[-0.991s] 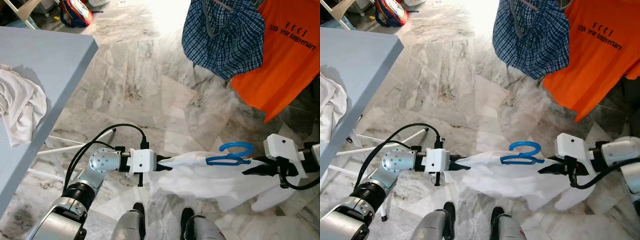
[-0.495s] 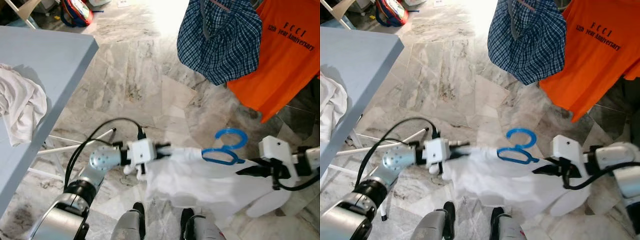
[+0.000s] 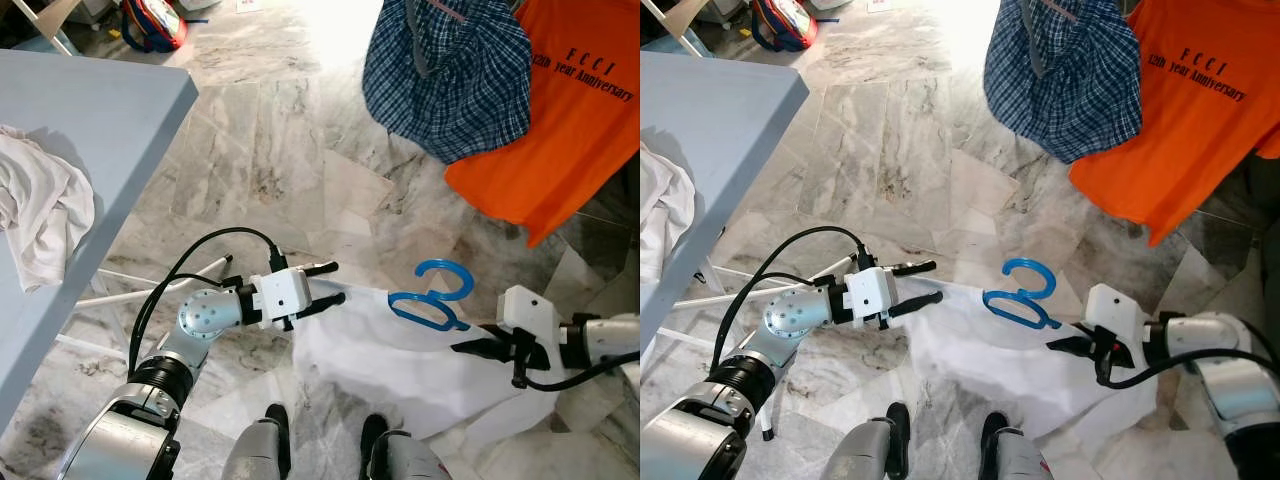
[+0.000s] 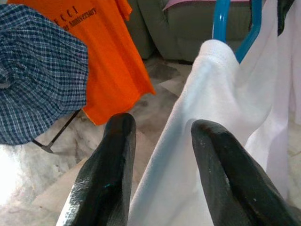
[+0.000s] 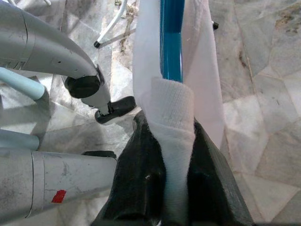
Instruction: Hang hanger
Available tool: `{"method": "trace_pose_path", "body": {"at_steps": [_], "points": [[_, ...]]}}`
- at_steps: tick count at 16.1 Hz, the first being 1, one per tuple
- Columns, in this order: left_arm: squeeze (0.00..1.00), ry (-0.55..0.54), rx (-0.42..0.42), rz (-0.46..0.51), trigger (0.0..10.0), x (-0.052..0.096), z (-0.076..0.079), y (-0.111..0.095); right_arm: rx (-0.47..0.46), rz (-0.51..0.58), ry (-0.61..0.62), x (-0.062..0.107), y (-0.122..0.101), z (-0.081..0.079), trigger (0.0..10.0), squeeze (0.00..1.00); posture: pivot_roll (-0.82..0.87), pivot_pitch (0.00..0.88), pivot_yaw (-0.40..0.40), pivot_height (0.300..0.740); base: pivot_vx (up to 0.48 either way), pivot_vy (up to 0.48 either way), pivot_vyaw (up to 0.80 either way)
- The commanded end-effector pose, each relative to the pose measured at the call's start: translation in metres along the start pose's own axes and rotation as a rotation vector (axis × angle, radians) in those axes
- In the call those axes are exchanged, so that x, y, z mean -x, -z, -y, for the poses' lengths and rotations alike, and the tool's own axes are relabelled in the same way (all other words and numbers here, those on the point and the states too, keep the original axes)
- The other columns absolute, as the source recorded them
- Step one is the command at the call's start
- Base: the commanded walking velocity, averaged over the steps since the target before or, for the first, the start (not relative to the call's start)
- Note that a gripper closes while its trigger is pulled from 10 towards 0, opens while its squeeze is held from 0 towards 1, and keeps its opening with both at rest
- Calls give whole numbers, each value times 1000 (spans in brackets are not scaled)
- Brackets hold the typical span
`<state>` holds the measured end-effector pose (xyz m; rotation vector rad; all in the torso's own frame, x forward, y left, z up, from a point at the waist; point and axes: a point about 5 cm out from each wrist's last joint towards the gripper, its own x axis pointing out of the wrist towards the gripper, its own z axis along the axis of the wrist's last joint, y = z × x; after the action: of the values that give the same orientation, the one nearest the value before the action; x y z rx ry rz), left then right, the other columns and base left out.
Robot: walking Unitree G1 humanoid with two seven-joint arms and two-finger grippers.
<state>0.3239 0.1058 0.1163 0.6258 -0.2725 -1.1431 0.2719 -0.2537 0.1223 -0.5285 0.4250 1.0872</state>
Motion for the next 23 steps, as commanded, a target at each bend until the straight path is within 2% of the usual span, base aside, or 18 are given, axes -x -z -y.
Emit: {"method": "trace_pose_path", "body": {"at_steps": [1, 4, 7, 12, 14, 16, 23], "points": [[1000, 14, -11, -21, 10000, 3, 2, 3, 14, 23, 9, 0, -3, -1, 0, 0, -9, 237, 60, 740, 0, 0, 0], [1000, -60, -89, -32, 10000, 2, -9, -1, 7, 25, 24, -3, -1, -3, 0, 0, -13, 238, 68, 740, 0, 0, 0], [1000, -123, -126, -33, 10000, 3, -18, -4, 7, 15, 71, -8, 2, -5, 0, 0, -19, 242, 71, 740, 0, 0, 0], [1000, -182, -168, -44, 10000, 4, -25, -5, -8, 9, 239, -22, 4, 0, 0, 0, -25, 246, 69, 740, 0, 0, 0], [1000, -302, -200, -113, 10000, 6, -36, -1, -59, 35, 370, -31, 3, 6, 0, 0, -28, 245, 70, 740, 0, 0, 0], [1000, -363, -180, -143, 10000, 7, -39, 3, -82, 47, 416, -35, 2, 8, 0, 0, -29, 244, 71, 740, 0, 0, 0], [1000, -363, -180, -143, 10000, 7, -39, 3, -82, 47, 416, -35, 2, 8, 0, 0, -29, 244, 71, 740, 0, 0, 0]]}}
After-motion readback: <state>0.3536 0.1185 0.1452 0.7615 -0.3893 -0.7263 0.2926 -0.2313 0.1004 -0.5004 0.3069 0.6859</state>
